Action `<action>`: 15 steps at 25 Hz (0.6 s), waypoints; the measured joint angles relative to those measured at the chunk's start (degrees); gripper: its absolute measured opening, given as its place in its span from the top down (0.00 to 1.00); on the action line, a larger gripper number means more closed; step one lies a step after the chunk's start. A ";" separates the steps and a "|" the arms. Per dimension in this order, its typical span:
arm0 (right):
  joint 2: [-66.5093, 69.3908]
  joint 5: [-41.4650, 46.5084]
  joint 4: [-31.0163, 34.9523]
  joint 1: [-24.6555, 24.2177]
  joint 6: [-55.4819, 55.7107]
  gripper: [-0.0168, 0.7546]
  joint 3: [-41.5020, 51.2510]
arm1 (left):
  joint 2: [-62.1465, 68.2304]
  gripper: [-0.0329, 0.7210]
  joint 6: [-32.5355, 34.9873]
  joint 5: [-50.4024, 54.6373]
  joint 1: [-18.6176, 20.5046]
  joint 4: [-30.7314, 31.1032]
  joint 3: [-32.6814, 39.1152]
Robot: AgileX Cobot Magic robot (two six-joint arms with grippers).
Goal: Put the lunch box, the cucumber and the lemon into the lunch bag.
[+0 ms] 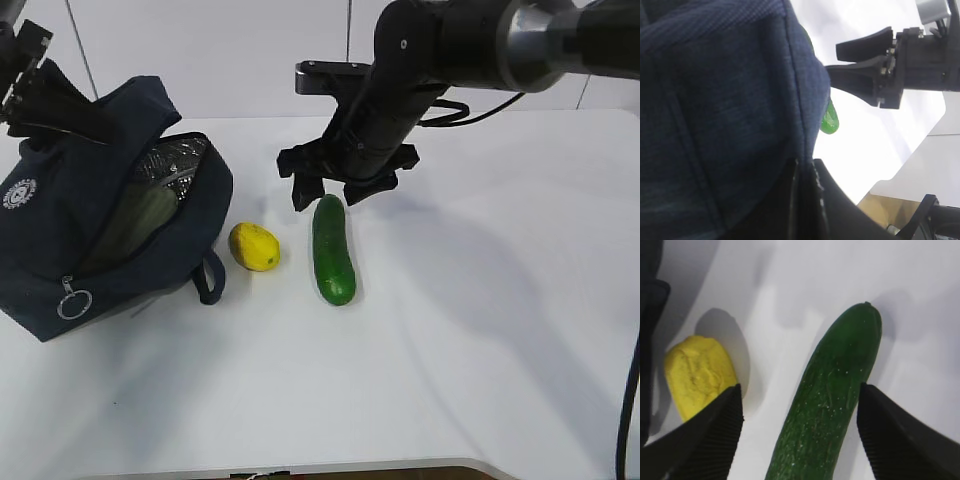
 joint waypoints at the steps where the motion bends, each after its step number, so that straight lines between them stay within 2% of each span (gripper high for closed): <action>1: 0.45 -0.77 0.00 0.00 0.00 0.25 0.00 | 0.00 0.97 0.00 0.00 0.00 0.00 0.00; 15: 3.89 -2.57 -4.98 0.00 2.30 0.25 -0.09 | 0.00 0.97 0.09 0.00 0.00 0.00 0.00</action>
